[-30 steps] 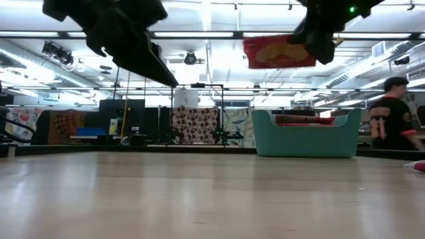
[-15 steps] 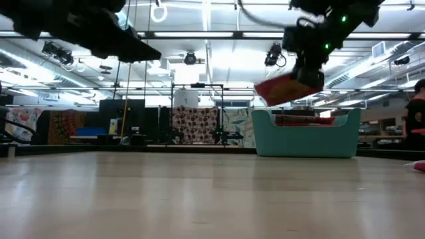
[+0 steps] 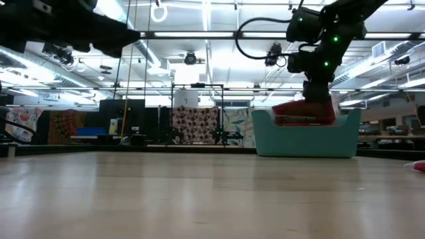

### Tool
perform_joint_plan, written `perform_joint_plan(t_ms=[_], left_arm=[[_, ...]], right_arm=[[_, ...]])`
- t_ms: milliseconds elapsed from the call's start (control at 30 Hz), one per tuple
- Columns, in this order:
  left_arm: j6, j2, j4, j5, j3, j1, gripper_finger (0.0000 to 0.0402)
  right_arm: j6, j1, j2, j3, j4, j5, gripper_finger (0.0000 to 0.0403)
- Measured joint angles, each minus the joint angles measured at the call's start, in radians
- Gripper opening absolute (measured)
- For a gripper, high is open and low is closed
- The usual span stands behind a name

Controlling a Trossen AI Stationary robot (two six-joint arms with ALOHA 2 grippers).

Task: Sort popcorn bags into baskets
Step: Put the red popcorn bag into the green bin

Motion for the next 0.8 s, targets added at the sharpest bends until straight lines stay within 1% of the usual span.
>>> perform_joint_plan(t_ms=[133,233,367,467,600,700,800], left_arm=[[-0.022,-0.016,-0.020,0.014,-0.006,-0.010,0.0151],[-0.024,-0.014,-0.015,0.014,-0.006,-0.012,0.0151],[-0.029,-0.014,-0.014,0.013,-0.006,-0.009,0.0151],[-0.030,-0.014,-0.014,0.012,-0.006,-0.008,0.0151],[-0.030,-0.013,-0.015,0.010,-0.006,-0.008,0.0151],[-0.031,-0.013,-0.015,0.010,-0.006,-0.008,0.0151],[-0.047,-0.013,-0.015,0.010,-0.006,-0.010,0.0151]], right_arm=[[0.225,-0.010,0.006,0.076,-0.197,-0.027,0.0098],[0.349,-0.003,0.009,0.148,-0.323,-0.146,0.0110],[0.497,0.035,0.012,0.251,-0.430,-0.331,0.0113],[0.585,0.099,0.011,0.303,-0.449,-0.497,0.0112],[0.680,0.206,0.012,0.310,-0.441,-0.701,0.0110],[0.777,0.294,0.012,0.305,-0.429,-0.797,0.0110],[0.877,0.386,0.012,0.282,-0.382,-0.861,0.0110]])
